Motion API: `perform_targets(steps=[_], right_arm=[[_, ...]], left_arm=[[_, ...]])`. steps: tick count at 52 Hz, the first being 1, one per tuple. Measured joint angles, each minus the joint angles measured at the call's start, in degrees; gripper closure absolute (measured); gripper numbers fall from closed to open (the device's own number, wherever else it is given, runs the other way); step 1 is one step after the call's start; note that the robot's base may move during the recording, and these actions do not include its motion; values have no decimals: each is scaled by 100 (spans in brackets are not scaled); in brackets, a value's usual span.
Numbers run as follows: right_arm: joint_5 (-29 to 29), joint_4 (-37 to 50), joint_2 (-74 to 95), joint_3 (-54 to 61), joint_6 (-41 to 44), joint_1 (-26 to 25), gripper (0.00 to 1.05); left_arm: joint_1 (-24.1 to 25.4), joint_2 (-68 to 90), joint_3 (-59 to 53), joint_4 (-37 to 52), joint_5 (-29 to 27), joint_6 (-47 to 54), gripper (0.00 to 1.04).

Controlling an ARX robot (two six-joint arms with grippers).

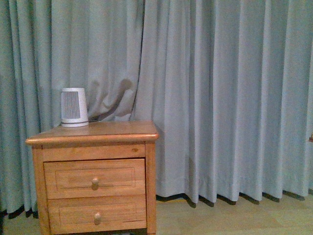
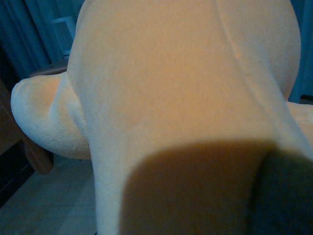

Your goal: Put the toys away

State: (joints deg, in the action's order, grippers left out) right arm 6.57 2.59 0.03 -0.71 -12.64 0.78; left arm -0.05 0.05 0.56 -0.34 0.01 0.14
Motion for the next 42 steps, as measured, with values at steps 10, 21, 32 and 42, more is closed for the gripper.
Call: perform_targets(steps=[10, 21, 32, 42], right_arm=[[0, 0, 0, 0, 0, 0, 83], [0, 0, 0, 0, 0, 0, 83], [0, 0, 0, 0, 0, 0, 83], [0, 0, 0, 0, 0, 0, 83]], left_arm=[[0, -2, 0, 0, -2, 0, 6], [0, -2, 0, 0, 2, -2, 6], [0, 0, 0, 0, -2, 0, 6], [0, 0, 0, 0, -2, 0, 6]])
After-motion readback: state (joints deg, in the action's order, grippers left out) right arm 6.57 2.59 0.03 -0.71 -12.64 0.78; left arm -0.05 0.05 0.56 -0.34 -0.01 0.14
